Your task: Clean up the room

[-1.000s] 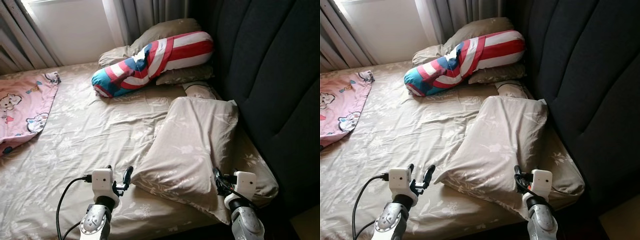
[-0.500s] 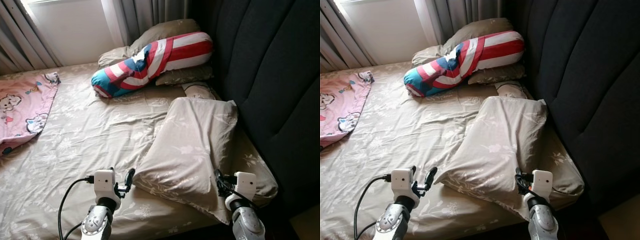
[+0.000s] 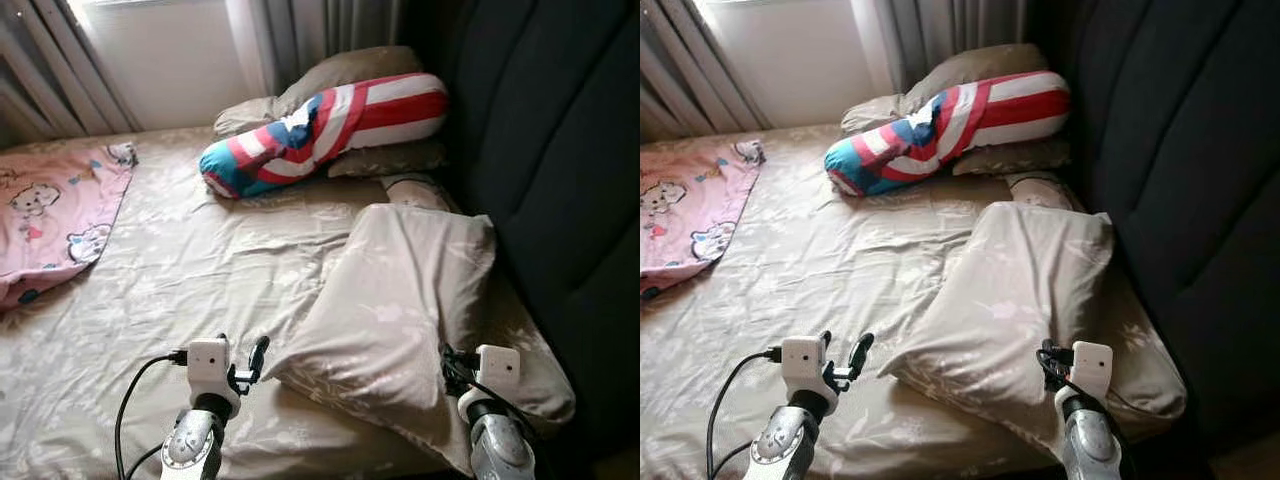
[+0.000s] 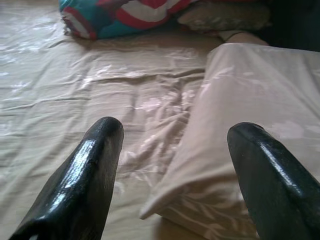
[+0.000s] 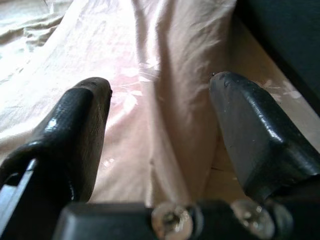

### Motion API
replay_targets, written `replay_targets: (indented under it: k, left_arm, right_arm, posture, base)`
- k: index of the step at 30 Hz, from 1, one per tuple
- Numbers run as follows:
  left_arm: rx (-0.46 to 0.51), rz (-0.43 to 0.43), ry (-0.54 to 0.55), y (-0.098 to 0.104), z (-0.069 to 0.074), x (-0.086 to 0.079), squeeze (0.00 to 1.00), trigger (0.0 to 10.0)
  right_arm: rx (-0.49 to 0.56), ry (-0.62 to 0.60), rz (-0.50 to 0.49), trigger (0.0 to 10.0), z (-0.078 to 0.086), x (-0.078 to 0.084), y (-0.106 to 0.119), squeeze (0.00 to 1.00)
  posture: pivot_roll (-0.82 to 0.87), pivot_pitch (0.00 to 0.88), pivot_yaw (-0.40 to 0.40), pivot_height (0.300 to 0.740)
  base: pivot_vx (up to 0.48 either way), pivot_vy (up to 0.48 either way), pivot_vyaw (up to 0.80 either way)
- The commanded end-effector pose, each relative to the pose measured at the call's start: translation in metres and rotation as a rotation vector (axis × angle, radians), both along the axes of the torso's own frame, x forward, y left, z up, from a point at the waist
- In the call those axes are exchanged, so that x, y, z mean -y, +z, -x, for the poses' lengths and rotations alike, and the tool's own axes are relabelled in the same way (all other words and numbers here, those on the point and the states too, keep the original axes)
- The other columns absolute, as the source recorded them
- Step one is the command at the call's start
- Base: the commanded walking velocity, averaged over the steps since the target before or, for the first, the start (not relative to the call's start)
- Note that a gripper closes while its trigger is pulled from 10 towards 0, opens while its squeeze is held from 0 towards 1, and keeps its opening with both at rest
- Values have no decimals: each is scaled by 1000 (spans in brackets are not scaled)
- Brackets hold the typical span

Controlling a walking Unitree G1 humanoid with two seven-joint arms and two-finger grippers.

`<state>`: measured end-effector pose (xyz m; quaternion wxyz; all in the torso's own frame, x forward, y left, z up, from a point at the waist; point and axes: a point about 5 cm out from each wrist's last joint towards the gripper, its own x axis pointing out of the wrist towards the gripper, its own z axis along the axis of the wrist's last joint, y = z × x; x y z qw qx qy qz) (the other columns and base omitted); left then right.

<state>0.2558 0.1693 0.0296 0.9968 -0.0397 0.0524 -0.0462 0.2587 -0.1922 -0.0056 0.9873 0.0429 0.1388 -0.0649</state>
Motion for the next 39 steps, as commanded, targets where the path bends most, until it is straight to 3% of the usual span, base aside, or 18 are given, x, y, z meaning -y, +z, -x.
replay_targets:
  k: [1, 19, 26, 39]
  left_arm:
    - [-17, 7, 18, -1, -1, -4, 0, 10000]
    - [-21, -9, 23, -1, -2, -4, 0, 10000]
    - [-20, -18, 29, -1, -2, -5, 0, 10000]
    - [-15, -31, 32, 0, -1, -5, 0, 10000]
  right_arm:
    - [-17, -6, -3, 10000, 0, -1, -2, 0]
    - [-28, 0, -3, 10000, -3, -1, -2, 0]
    - [-30, 9, -5, 10000, -3, -3, -2, 0]
    - [-40, 7, -6, 10000, -2, -3, -4, 0]
  posture:
    - [-102, 74, 28, 740]
    - [-100, 84, 22, 740]
    - [-103, 84, 21, 740]
    - [-100, 89, 19, 740]
  base:
    - [0, 0, 0]
    - [0, 0, 0]
    - [0, -303, 0]
    - [0, -28, 0]
